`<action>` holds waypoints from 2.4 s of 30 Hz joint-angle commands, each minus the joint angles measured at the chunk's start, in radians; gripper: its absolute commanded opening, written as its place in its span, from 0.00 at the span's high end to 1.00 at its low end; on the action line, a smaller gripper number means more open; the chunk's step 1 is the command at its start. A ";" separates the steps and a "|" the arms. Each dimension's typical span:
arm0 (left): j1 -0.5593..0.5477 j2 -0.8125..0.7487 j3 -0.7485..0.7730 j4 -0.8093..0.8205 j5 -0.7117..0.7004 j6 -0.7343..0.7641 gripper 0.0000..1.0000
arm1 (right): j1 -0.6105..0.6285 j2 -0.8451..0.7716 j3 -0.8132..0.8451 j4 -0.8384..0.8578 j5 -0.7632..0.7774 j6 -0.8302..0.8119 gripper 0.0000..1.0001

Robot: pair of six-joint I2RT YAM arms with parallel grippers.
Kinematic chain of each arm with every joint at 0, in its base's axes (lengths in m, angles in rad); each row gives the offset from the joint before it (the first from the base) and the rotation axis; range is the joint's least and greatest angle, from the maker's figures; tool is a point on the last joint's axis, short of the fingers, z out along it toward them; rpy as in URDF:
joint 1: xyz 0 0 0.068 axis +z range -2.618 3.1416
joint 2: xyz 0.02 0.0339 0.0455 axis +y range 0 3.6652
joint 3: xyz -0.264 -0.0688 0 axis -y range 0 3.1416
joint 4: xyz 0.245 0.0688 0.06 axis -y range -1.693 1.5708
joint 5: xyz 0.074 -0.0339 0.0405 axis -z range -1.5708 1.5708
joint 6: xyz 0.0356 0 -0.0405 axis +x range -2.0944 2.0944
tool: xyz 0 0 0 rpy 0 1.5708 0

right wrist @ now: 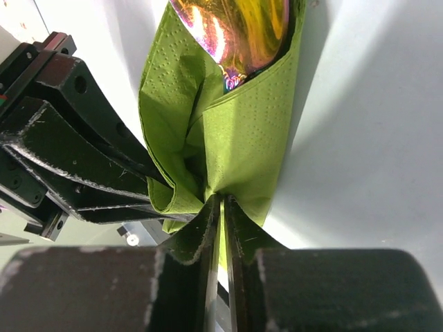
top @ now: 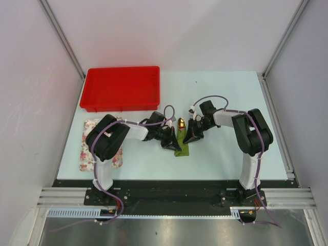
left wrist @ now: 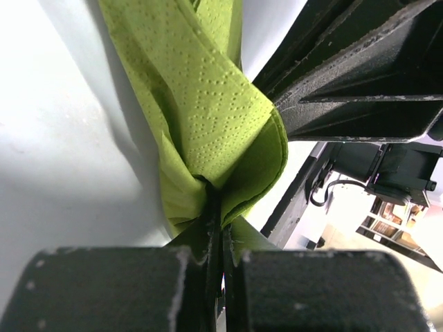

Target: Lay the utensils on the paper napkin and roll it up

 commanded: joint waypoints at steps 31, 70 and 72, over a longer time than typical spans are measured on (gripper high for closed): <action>-0.105 0.101 0.070 0.367 0.027 -0.255 1.00 | 0.010 0.072 -0.026 -0.018 0.149 -0.016 0.95; -0.104 0.182 0.039 0.234 0.028 -0.163 0.46 | -0.150 -0.013 0.081 -0.115 -0.073 -0.031 0.39; -0.104 0.182 0.039 0.232 0.028 -0.158 0.45 | -0.151 -0.034 0.064 -0.092 -0.083 -0.027 0.32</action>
